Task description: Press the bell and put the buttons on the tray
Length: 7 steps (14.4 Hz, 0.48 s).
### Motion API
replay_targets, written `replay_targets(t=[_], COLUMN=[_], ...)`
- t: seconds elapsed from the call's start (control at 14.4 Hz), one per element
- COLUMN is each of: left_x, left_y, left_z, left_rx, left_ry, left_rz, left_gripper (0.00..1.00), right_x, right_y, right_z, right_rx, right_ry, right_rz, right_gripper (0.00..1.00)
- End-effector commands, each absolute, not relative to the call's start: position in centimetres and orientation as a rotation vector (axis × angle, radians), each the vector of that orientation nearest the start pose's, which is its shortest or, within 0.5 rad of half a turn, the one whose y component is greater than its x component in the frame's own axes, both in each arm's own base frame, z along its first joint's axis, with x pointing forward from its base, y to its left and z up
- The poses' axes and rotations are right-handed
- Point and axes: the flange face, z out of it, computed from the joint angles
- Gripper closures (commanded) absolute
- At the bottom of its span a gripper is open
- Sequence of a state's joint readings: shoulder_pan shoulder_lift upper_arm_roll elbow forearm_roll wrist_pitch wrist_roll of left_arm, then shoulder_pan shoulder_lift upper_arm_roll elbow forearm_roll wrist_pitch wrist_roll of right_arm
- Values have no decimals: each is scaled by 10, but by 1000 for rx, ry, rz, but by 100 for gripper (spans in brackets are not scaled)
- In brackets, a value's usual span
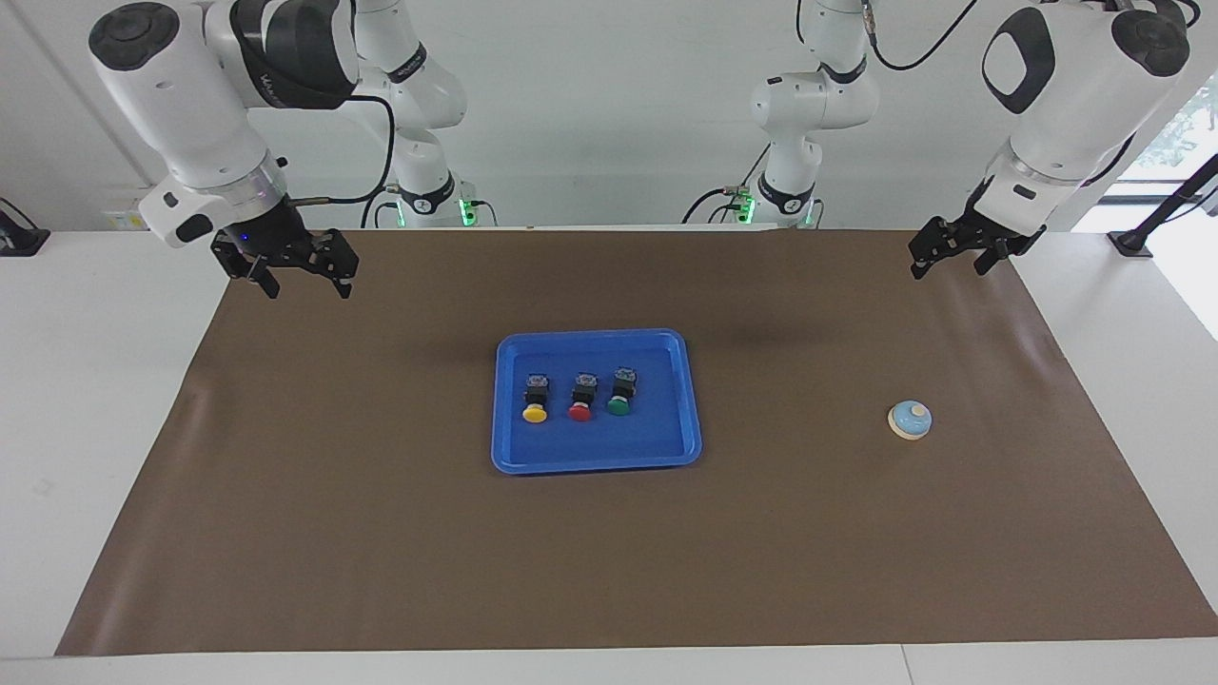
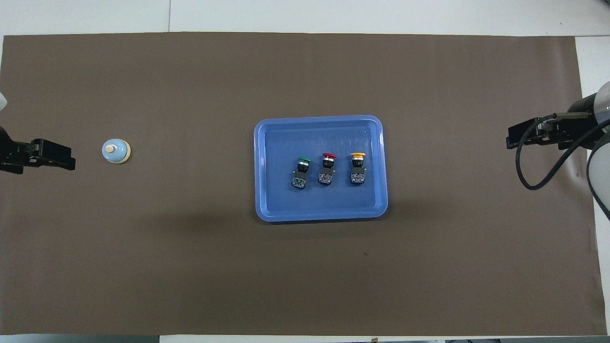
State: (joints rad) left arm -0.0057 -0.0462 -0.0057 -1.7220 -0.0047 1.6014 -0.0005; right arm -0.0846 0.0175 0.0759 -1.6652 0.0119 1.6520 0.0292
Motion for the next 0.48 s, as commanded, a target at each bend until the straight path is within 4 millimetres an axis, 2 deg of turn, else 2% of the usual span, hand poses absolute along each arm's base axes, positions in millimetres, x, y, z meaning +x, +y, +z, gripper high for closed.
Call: replay_targets(t=[0.0, 0.42], left_x=[537, 539], left_y=[-7, -5], left_z=[589, 590], left_rx=[-3145, -3149], left_ry=[26, 11], left_rz=[126, 104], left_gripper=[0, 0], right_x=[556, 556], right_y=[-6, -6], right_z=[579, 579], right_rx=[-3135, -3135], right_ry=[37, 39], right_rz=[51, 51], right_gripper=[0, 0])
